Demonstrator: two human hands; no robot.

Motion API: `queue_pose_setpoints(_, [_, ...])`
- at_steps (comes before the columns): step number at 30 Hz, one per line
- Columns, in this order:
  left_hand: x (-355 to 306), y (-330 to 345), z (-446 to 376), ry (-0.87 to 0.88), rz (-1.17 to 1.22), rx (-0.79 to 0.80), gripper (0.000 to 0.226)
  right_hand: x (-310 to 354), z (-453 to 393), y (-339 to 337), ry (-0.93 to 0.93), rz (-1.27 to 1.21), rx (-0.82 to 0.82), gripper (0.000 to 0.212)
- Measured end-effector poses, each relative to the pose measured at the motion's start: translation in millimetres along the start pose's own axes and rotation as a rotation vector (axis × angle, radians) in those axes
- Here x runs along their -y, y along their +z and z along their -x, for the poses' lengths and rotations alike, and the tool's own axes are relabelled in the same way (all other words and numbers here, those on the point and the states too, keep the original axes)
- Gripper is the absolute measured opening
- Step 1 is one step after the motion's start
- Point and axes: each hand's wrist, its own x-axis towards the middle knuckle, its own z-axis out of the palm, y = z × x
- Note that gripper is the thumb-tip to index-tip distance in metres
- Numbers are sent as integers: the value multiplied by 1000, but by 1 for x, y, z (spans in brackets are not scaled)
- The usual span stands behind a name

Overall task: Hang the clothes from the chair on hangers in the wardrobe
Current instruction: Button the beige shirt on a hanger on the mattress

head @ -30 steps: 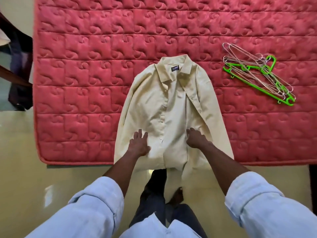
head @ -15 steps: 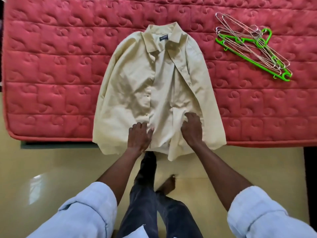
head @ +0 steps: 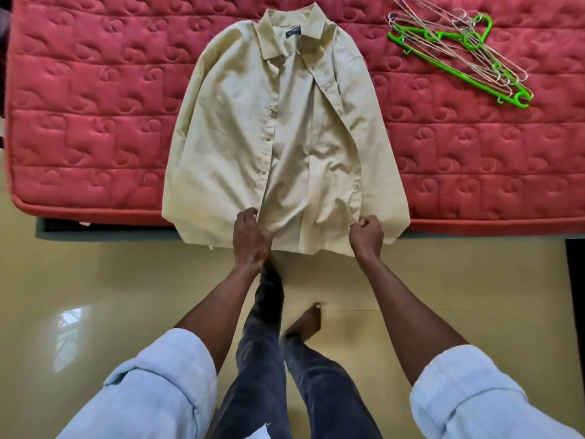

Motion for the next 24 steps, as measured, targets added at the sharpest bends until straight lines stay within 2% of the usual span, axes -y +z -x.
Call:
queue_pose_setpoints(3, [-2,-7,6,-45,114,-72,34,8,13,-13,155,-308,-78,9])
queue_pose_setpoints(5, [-5,-10,6,-33,159,-68,31,18,23,-26,156,-402,-192,17])
queue_pose_setpoints(7, [-9,-12,5,-5,187,-14,30,29,45,-34,-57,-357,-331,20])
queue_pose_setpoints(8, [-10,-14,4,2,203,25,30,35,58,-33,-275,-274,-353,17])
queue_pose_setpoints(9, [-12,-15,2,-1,223,66,30,42,73,-31,-527,-156,-271,16])
queue_pose_setpoints(10, [-12,-16,0,-17,249,107,30,48,87,-25,-752,-11,-71,17])
queue_pose_setpoints(11, [-11,-18,-2,-39,284,140,28,54,99,-17,-895,183,210,18])
queue_pose_setpoints(12, [-10,-20,-4,-65,320,158,25,57,108,-9,-963,398,468,19])
queue_pose_setpoints(13, [-7,-22,-6,-85,345,154,22,60,113,-1,-990,564,617,21])
queue_pose_setpoints(14, [-4,-25,-9,-99,349,129,21,59,113,7,-995,654,644,24])
queue_pose_setpoints(17, [6,-31,-19,-96,263,39,24,59,92,24,-863,641,445,21])
queue_pose_setpoints(20, [13,-34,-40,88,47,78,29,69,63,40,-712,569,262,23])
queue_pose_setpoints(22, [12,-36,-59,223,-65,113,33,87,44,49,-730,471,204,29])
queue_pose_setpoints(24, [8,-38,-78,301,-145,152,41,103,24,59,-779,460,215,40])
